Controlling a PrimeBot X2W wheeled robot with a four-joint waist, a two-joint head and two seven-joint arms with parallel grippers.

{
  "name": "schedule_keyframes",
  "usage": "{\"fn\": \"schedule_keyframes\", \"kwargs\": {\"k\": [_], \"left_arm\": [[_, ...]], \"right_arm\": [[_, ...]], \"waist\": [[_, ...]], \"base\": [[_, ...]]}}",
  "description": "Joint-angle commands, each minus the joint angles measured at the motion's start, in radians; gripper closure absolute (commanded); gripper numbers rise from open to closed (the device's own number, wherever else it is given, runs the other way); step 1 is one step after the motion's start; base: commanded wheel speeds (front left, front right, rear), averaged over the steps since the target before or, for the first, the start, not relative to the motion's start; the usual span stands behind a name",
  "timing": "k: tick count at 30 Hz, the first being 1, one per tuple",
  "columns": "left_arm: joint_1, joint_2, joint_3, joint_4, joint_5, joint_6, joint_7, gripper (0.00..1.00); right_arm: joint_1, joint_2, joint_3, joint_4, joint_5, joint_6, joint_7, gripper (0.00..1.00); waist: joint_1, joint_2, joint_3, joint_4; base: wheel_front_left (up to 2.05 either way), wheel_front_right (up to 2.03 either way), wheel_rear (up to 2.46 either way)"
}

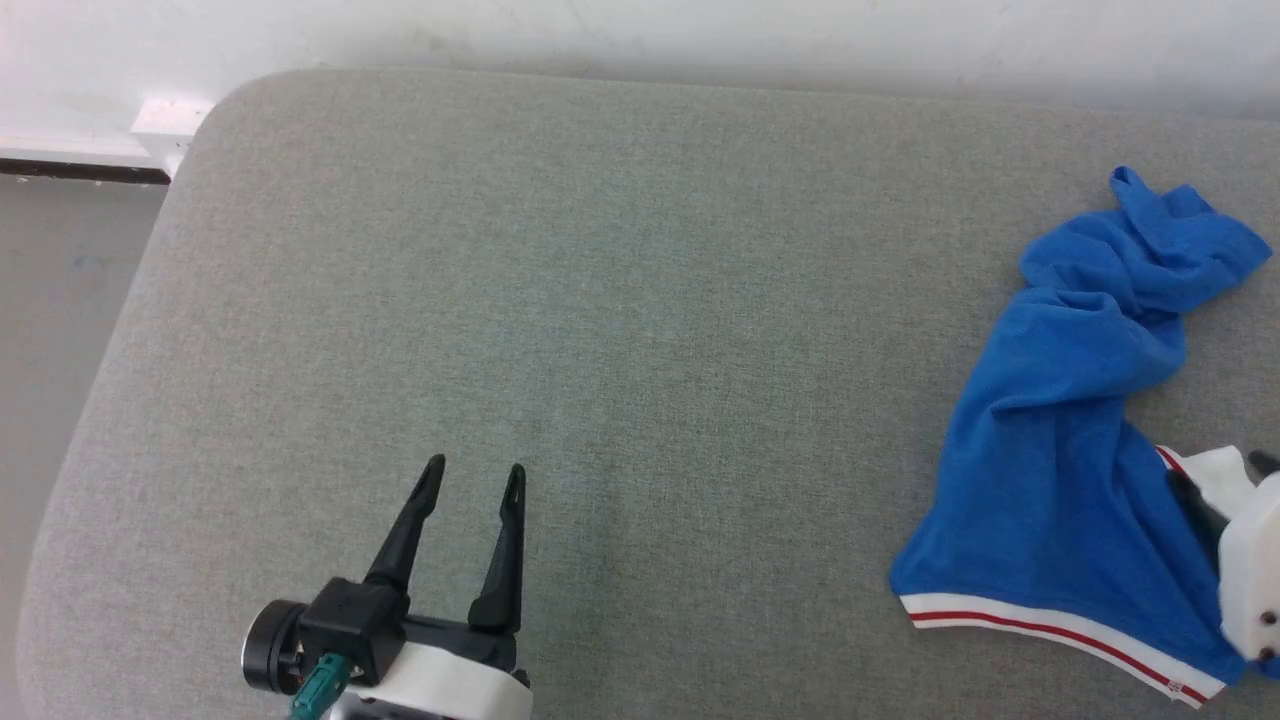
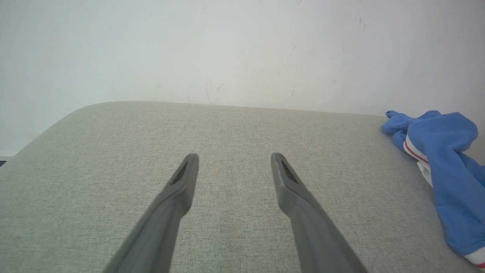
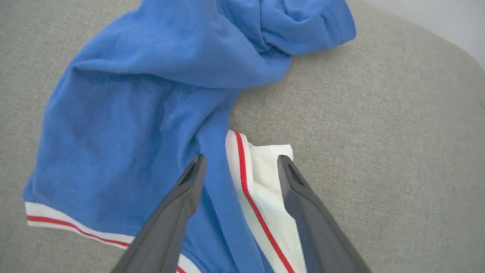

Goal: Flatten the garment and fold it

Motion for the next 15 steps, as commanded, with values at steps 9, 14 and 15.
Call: {"fn": "schedule_keyframes", "kwargs": {"k": [9, 14, 15], "left_arm": [[-0.007, -0.001, 0.007, 0.001, 0.018, -0.022, -0.005, 0.00], [-0.021, 0.000, -0.003, 0.005, 0.025, -0.031, -0.005, 0.00], [-0.022, 0.000, -0.002, 0.004, 0.025, -0.031, -0.005, 0.00]], "right_arm": [[-0.013, 0.014, 0.174, 0.236, -0.095, -0.001, -0.152, 0.00], [-0.089, 0.021, 0.223, 0.388, -0.112, -0.001, -0.202, 1.00], [-0.103, 0.027, 0.225, 0.396, -0.106, -0.001, -0.213, 1.00]], "waist": [[0.0002, 0.0000, 0.018, -0.001], [0.0002, 0.0000, 0.032, 0.010], [0.0002, 0.0000, 0.034, 0.009]], "base": [[0.00, 0.00, 0.00], [0.00, 0.00, 0.00], [0.00, 0.00, 0.00]]}}
